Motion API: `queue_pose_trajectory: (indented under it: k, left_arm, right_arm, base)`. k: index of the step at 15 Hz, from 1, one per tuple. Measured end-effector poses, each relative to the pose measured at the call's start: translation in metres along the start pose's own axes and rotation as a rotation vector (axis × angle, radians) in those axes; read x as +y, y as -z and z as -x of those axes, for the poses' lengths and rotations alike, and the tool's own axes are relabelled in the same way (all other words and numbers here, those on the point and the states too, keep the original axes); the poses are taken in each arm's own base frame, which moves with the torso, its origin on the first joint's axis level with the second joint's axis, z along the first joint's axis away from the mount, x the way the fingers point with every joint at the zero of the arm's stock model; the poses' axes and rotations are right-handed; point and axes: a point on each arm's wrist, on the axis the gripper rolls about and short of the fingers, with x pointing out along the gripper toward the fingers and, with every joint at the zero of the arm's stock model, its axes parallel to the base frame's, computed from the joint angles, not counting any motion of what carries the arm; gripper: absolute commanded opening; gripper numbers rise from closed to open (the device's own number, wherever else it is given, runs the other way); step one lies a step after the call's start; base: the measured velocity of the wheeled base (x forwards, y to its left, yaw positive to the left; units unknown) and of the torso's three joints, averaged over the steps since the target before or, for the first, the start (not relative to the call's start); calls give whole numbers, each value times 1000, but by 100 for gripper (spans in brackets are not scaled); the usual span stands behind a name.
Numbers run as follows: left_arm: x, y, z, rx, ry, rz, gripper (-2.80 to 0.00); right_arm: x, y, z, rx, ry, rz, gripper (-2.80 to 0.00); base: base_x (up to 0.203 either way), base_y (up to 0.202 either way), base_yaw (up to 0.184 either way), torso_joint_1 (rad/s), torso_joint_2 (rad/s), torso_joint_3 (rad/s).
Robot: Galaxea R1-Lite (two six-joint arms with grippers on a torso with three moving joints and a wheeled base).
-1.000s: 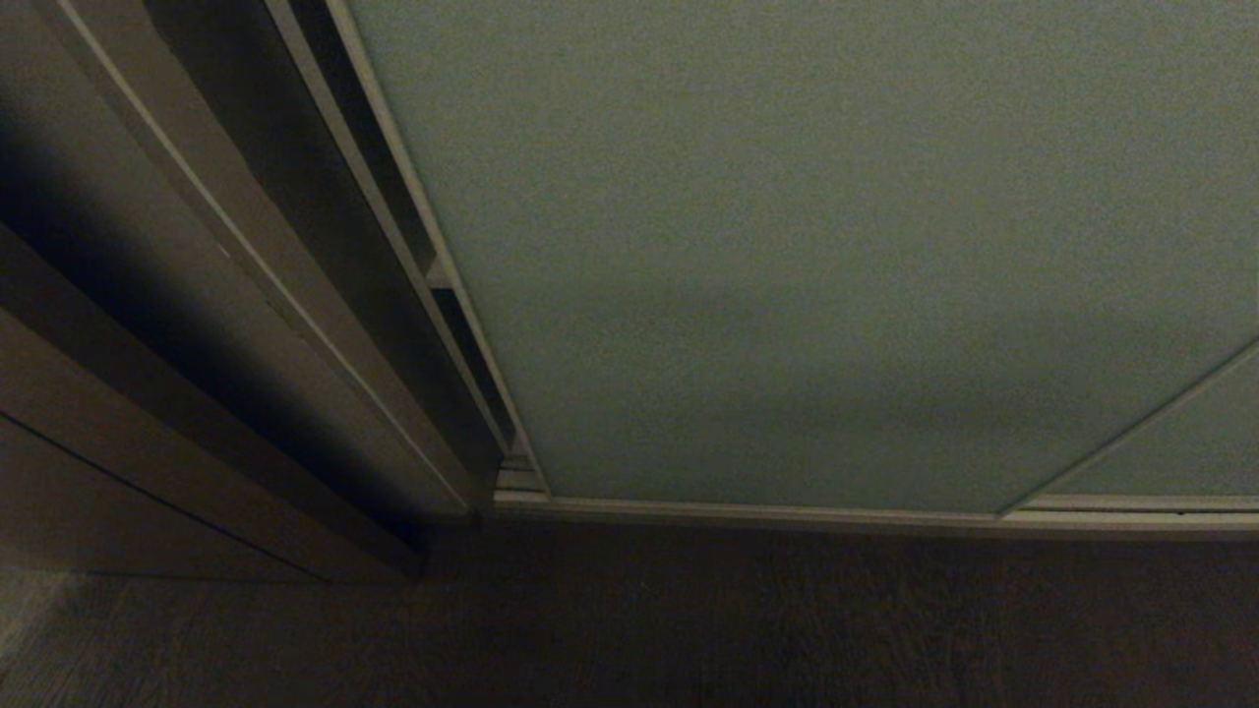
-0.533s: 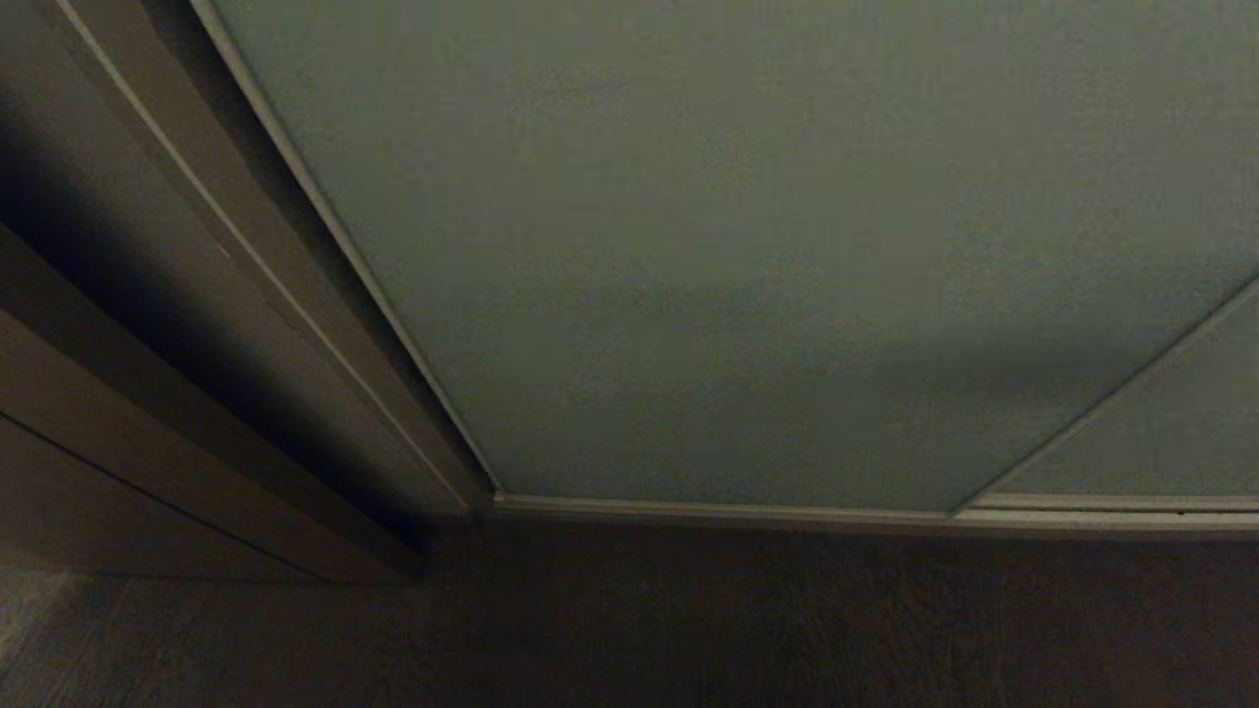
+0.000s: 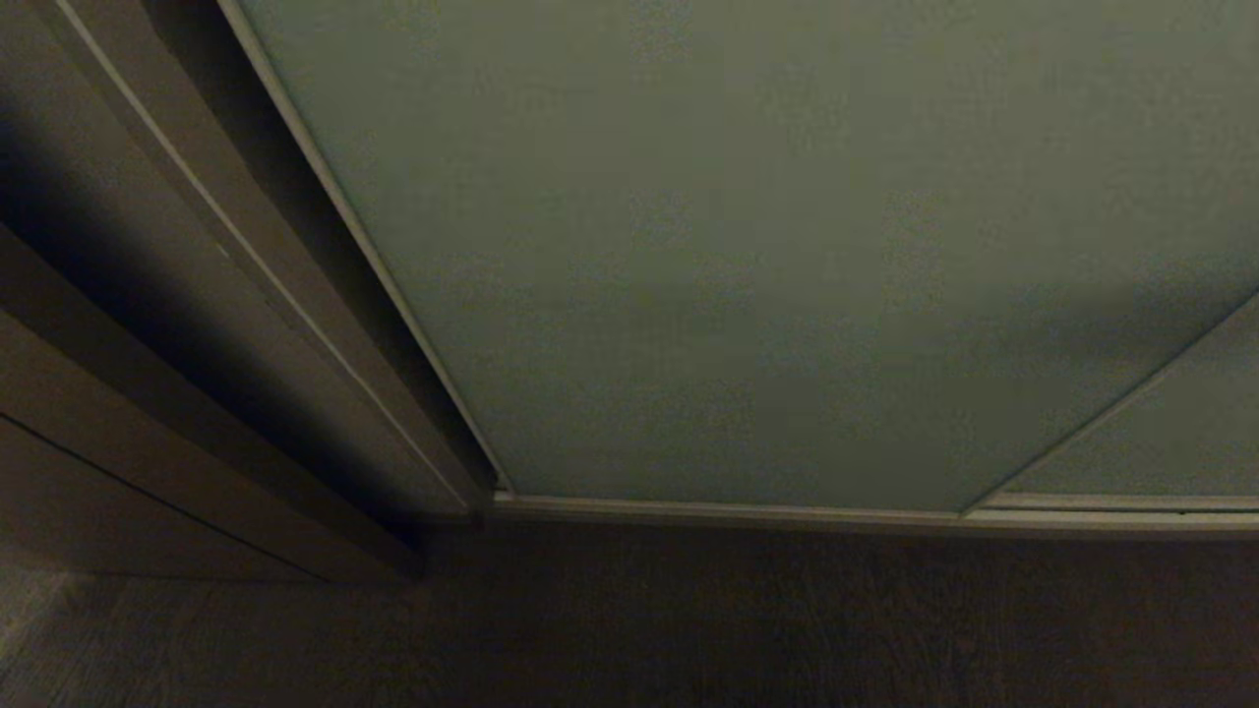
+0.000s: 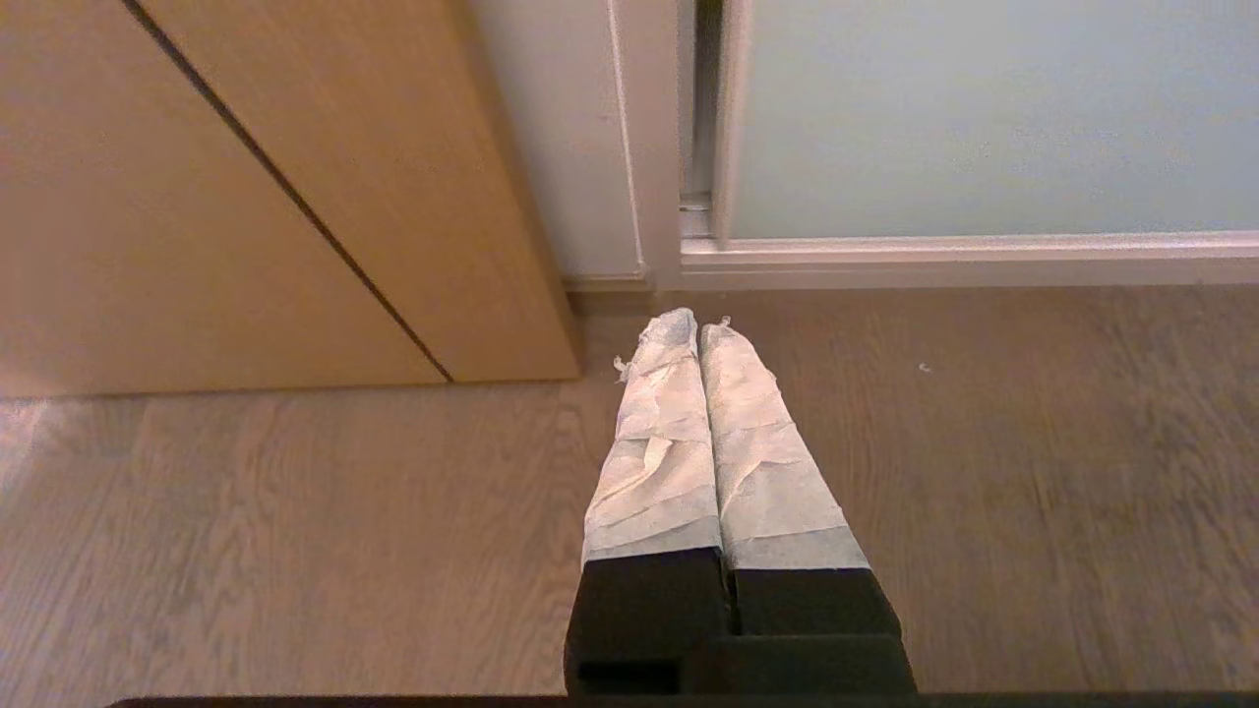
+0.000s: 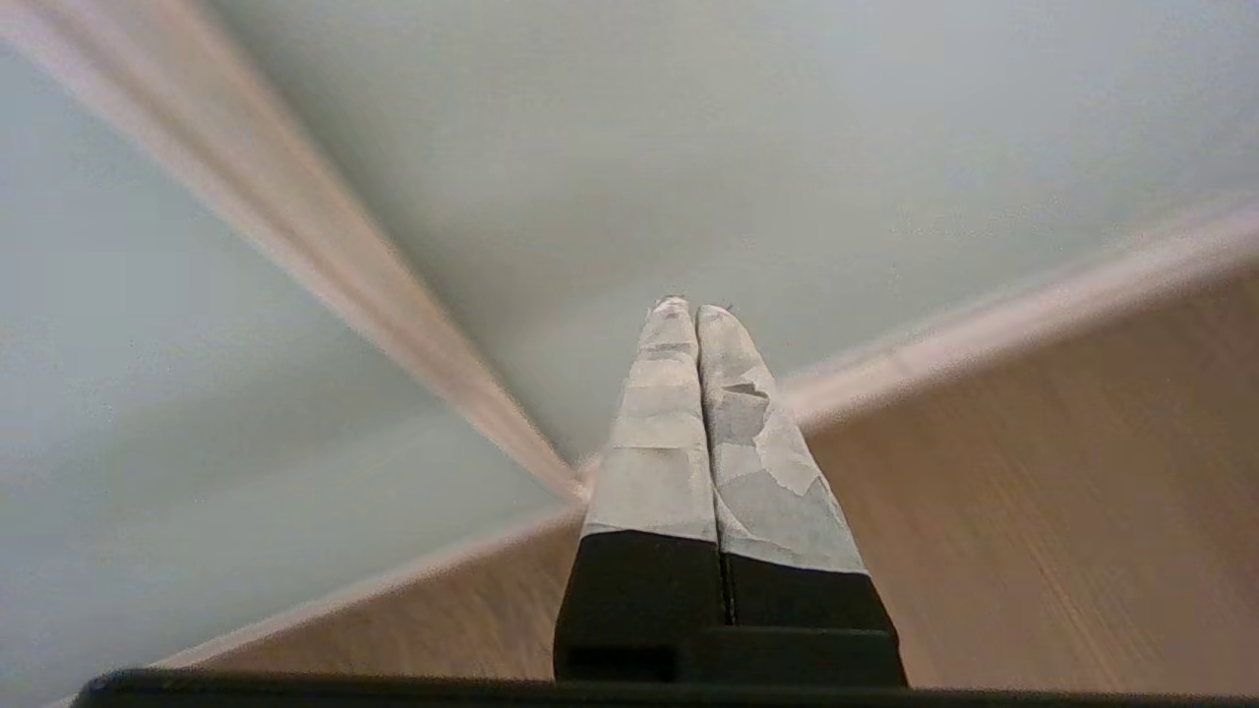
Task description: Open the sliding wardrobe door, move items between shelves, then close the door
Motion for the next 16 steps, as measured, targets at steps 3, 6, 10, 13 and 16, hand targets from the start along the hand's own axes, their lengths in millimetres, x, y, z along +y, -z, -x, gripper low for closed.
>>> queue_pose_trajectory:
  k: [3,6,10,13,16]
  left_arm:
    - [0,0,0,0,0,0,-280]
    - [0,0,0,0,-1,0,-280]
    - [0,0,0,0,0,0,-280]
    - [0,0,0,0,0,0,-280]
    - [0,0,0,0,-1,0,-280]
  right_arm:
    - [3,-5,-29,-51,-88,-70,-280]
    - [5,-2,-41,-37,-130,-91,-280]
    - [8,-5,-54,-86,-166,-60,-280]
    - [7,-6,-63,-132,-184,-33,-280]
    - [10,-2,-73,-142,-202,-29,-280]
  base:
    - [0,0,0,0,0,0]
    - [0,0,0,0,0,0]
    - [0,0,0,0,0,0]
    - [0,0,0,0,0,0]
    - [0,0,0,0,0,0]
